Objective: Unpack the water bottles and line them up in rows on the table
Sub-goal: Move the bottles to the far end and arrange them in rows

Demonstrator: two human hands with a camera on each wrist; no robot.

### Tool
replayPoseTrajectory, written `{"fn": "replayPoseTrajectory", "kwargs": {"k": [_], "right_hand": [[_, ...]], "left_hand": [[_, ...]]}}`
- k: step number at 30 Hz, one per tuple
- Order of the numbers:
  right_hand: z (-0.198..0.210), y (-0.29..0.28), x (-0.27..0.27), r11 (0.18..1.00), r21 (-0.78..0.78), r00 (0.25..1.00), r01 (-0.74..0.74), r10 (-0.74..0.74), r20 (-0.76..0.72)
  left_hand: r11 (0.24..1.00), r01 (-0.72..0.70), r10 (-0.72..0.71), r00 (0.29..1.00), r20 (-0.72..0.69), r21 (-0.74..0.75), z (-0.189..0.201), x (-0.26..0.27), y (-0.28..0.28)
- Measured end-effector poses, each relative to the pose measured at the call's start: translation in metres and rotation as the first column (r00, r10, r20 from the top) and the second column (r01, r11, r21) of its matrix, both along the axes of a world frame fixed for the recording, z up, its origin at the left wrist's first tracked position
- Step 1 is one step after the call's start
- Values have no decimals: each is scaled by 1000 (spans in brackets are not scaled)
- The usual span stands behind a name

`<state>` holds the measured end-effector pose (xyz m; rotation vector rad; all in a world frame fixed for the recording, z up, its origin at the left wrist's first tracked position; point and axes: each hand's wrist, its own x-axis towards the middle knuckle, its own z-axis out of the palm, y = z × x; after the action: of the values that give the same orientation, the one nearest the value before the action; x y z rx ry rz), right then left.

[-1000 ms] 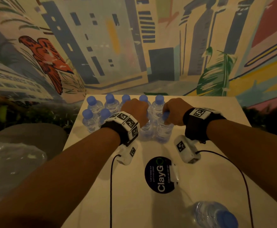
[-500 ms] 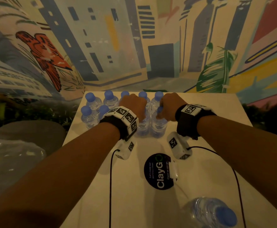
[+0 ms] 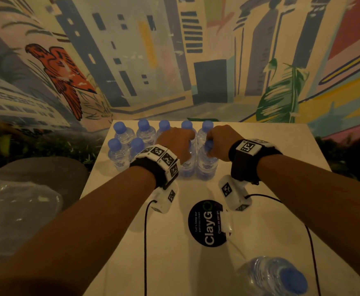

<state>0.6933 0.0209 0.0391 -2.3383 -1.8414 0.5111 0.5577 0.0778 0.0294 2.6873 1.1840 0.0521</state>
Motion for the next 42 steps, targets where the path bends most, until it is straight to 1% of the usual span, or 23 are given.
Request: {"fn": "replayPoseTrajectory", "kwargs": {"k": [2,5,6,9,12,15,18,21,24,28,29,32,36,42], "right_hand": [[-2,1,0,1000,-7,1000,2,-2,-14],[-4,3,-1,1000,-3,1000,-4,4,-17],[-5,3,-1,1000,5,1000,-7,7,-21],[-5,6,-1,999,24,1000,-22,22,-10],[-6,8,0,999,32,1000,-19,19,4],[-8,9,1,1000,25,1000,-6,6,19],[-9,11,2,1000,26,1000,4,-4,11],[-8,13,3,1000,17,999,-6,5,40],[-9,14,3,1000,14,998,-21,21,65],[-9,15,2,1000,23,999,-13,12,42],[-9,15,2,999,27,999,-16,15,39],[-11,15,3,999,40,999,-26,24,41],[-10,15,3,999,38,999,-25,23,43],[-9,16,3,1000,24,1000,-10,10,27]], "left_hand": [[1000,11,-11,1000,6,1,-3,-1,-1],[999,-34,34,998,-55,-12,-3,-3,1],[999,-42,42,998,-56,-13,-3,-4,2],[1000,-19,18,1000,-16,-17,-1,-2,2],[1000,-14,14,1000,-4,2,-2,0,3],[1000,-19,19,1000,-7,-11,-2,2,6],[1000,-4,4,1000,-22,-13,-1,3,10],[1000,15,-16,999,-52,-10,2,4,13],[1000,11,-11,998,-69,-11,3,4,13],[1000,-9,10,993,-115,14,5,7,11],[1000,-20,22,994,-109,16,4,7,11],[998,-57,57,998,-27,-10,1,8,9],[997,-72,72,997,-20,-37,1,7,9],[997,-57,56,998,-19,-47,-1,8,13]]}}
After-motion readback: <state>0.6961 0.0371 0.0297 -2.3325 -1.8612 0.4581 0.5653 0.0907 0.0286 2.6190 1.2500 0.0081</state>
